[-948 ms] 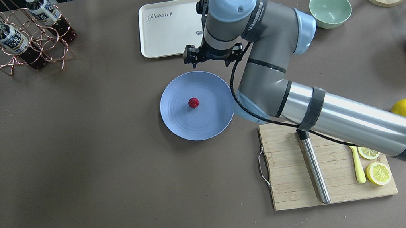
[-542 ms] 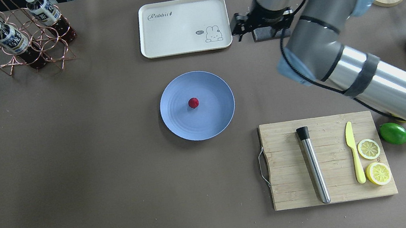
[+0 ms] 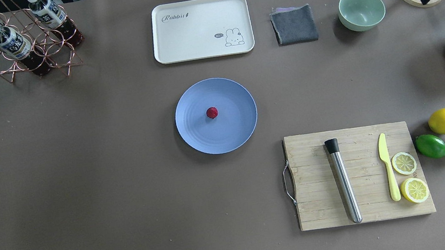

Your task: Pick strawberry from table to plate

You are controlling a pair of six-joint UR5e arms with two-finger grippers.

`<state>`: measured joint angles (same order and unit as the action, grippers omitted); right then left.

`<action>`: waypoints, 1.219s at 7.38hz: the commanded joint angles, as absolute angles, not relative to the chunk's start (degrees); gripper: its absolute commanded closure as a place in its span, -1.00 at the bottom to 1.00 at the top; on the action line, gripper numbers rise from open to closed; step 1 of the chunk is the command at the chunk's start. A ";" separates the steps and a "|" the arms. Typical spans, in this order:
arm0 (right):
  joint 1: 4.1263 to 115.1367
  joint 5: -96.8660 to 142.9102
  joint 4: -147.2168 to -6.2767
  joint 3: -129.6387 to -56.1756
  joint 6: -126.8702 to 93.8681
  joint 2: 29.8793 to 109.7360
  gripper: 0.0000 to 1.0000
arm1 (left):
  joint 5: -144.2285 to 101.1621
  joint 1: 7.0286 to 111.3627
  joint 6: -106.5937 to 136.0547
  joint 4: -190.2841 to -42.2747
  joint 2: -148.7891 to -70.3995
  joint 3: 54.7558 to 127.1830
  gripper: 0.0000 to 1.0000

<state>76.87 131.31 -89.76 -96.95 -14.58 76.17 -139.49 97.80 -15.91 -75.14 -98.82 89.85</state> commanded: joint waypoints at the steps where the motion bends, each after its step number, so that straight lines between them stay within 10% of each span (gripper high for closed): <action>1: 85.65 131.05 -90.69 -96.51 0.65 86.72 -1.00 | -135.03 96.68 -15.73 -75.14 -98.00 89.91 -0.95; 9: 91.85 127.26 -91.05 -95.54 2.64 94.84 -1.00 | -135.26 96.68 -15.64 -76.29 -95.45 87.63 -0.95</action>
